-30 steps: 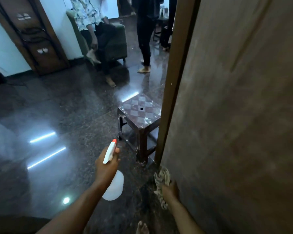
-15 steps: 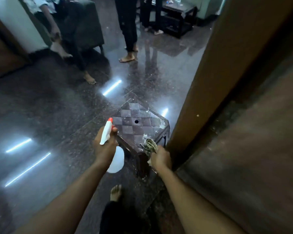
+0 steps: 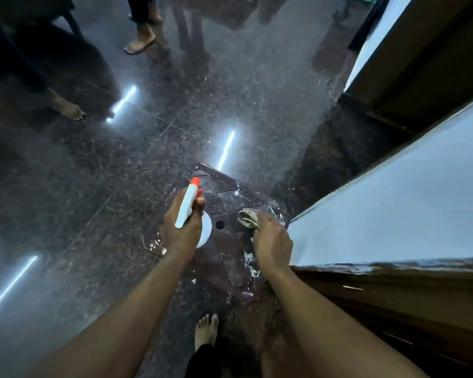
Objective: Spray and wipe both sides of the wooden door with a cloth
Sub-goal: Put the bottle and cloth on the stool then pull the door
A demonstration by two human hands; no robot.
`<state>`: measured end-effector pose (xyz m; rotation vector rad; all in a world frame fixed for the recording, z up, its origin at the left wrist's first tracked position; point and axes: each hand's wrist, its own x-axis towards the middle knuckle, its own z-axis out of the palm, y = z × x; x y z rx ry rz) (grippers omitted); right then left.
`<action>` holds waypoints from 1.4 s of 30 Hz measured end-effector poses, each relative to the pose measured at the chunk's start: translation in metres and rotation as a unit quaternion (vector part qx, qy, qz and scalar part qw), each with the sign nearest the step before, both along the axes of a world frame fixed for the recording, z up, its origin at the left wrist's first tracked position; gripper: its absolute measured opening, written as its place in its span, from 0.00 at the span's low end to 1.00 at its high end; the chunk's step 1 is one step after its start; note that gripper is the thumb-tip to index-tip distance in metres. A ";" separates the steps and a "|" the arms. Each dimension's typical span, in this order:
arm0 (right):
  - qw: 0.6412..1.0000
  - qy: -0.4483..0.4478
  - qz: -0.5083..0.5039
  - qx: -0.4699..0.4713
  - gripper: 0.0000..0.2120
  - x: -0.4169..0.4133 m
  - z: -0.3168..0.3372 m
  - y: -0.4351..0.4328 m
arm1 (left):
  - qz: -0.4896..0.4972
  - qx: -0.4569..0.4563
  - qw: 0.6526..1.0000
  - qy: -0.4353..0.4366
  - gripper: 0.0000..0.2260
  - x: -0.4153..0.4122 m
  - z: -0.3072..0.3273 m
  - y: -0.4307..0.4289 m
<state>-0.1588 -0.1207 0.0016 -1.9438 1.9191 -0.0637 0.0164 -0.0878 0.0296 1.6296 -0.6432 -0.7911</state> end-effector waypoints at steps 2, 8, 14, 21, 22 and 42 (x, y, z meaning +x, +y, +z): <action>1.000 0.026 0.011 -0.001 0.20 0.012 -0.022 -0.005 | -0.022 -0.010 1.000 -0.004 0.20 0.006 -0.019 -0.012; 0.992 0.045 0.036 0.114 0.26 0.038 -0.062 0.013 | -0.121 -0.005 0.992 -0.027 0.16 0.019 -0.059 -0.016; 0.991 0.000 0.029 0.130 0.37 0.038 -0.060 0.020 | -0.170 -0.017 0.981 -0.088 0.19 0.031 -0.072 -0.008; 0.997 -0.033 0.003 0.072 0.27 -0.012 -0.029 0.074 | -0.066 0.163 0.978 -0.111 0.42 0.016 -0.076 0.030; 0.996 -0.039 -0.005 0.074 0.27 -0.024 -0.024 0.084 | -0.066 0.198 0.970 -0.124 0.44 0.012 -0.076 0.039; 0.953 0.018 -0.300 -0.036 0.20 -0.368 0.128 0.432 | -0.606 -0.100 0.661 -0.431 0.20 -0.394 0.109 0.229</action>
